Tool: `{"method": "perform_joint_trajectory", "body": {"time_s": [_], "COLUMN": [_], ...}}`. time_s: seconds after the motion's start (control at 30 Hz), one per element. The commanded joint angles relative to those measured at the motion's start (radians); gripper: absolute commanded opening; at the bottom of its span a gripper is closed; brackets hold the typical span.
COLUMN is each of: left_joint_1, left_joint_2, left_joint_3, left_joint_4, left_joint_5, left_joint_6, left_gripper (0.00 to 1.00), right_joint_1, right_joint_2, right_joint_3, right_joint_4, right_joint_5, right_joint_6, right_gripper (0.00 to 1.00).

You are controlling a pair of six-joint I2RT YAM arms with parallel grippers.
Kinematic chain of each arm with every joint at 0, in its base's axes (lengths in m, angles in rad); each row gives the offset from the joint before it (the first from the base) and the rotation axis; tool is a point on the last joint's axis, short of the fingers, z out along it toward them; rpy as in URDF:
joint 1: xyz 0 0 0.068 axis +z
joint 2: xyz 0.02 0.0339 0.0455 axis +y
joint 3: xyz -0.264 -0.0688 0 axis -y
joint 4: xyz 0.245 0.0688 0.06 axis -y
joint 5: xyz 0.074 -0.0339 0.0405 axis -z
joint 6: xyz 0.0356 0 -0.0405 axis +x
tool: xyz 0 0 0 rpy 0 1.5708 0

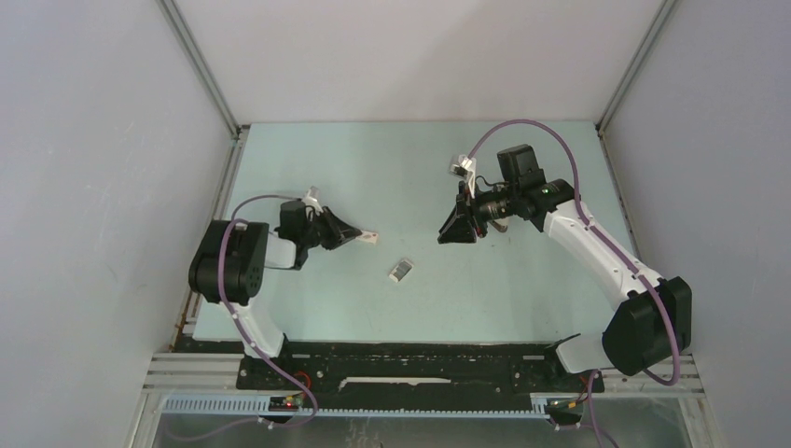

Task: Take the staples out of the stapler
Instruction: Pick up the staple box from the center of the board, then place the staple box at the center of the board.

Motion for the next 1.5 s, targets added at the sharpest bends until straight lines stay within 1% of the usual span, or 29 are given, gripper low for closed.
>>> {"method": "perform_joint_trajectory", "body": {"time_s": [0.0, 0.03, 0.07, 0.23, 0.37, 0.5, 0.6, 0.73, 0.87, 0.97, 1.1, 1.2, 1.33, 1.47], "left_joint_1": [-0.007, -0.007, -0.007, -0.007, -0.009, -0.040, -0.096, -0.185, -0.314, -0.436, -0.588, -0.675, -0.746, -0.781], "left_joint_2": [-0.054, -0.063, -0.072, -0.152, -0.222, -0.294, -0.351, -0.469, -0.576, -0.613, -0.584, -0.524, -0.377, -0.198], "left_joint_3": [-0.035, -0.045, -0.057, -0.142, -0.220, -0.289, -0.337, -0.402, -0.435, -0.438, -0.423, -0.383, -0.329, -0.294], "left_joint_4": [0.037, 0.051, 0.065, 0.182, 0.297, 0.385, 0.435, 0.451, 0.423, 0.389, 0.398, 0.411, 0.505, 0.665], "left_joint_5": [0.022, 0.023, 0.023, 0.041, 0.073, 0.093, 0.085, 0.031, -0.056, -0.164, -0.306, -0.388, -0.440, -0.465], "left_joint_6": [-0.001, -0.008, -0.015, -0.078, -0.161, -0.229, -0.268, -0.292, -0.298, -0.294, -0.293, -0.295, -0.332, -0.399], "left_gripper": [0.03, 0.01, 0.00, 0.00, 0.00, 0.00, 0.00, 0.00, 0.00, 0.00, 0.00, 0.00, 0.00, 0.00], "right_joint_1": [0.006, 0.006, 0.006, 0.003, -0.002, -0.009, -0.016, -0.028, -0.045, -0.059, -0.082, -0.100, -0.114, -0.126], "right_joint_2": [-0.008, -0.009, -0.010, -0.014, -0.026, -0.038, -0.046, -0.060, -0.081, -0.094, -0.103, -0.105, -0.107, -0.123], "right_joint_3": [-0.001, -0.001, 0.000, -0.001, -0.001, -0.001, -0.001, -0.001, -0.001, 0.000, -0.002, -0.001, -0.003, -0.026], "right_joint_4": [0.015, 0.015, 0.016, 0.016, 0.015, 0.013, 0.008, 0.004, -0.007, -0.011, -0.018, -0.020, -0.020, 0.013], "right_joint_5": [-0.002, -0.002, -0.003, -0.005, -0.007, -0.006, -0.006, -0.007, -0.006, -0.005, -0.013, -0.018, -0.024, -0.024], "right_joint_6": [-0.003, -0.004, -0.004, -0.003, -0.002, -0.008, -0.016, -0.024, -0.040, -0.046, -0.048, -0.047, -0.045, -0.028], "right_gripper": [0.40, 0.40, 0.40, 0.40, 0.40, 0.40, 0.40, 0.40, 0.40, 0.40, 0.40, 0.40, 0.40, 0.40]}}
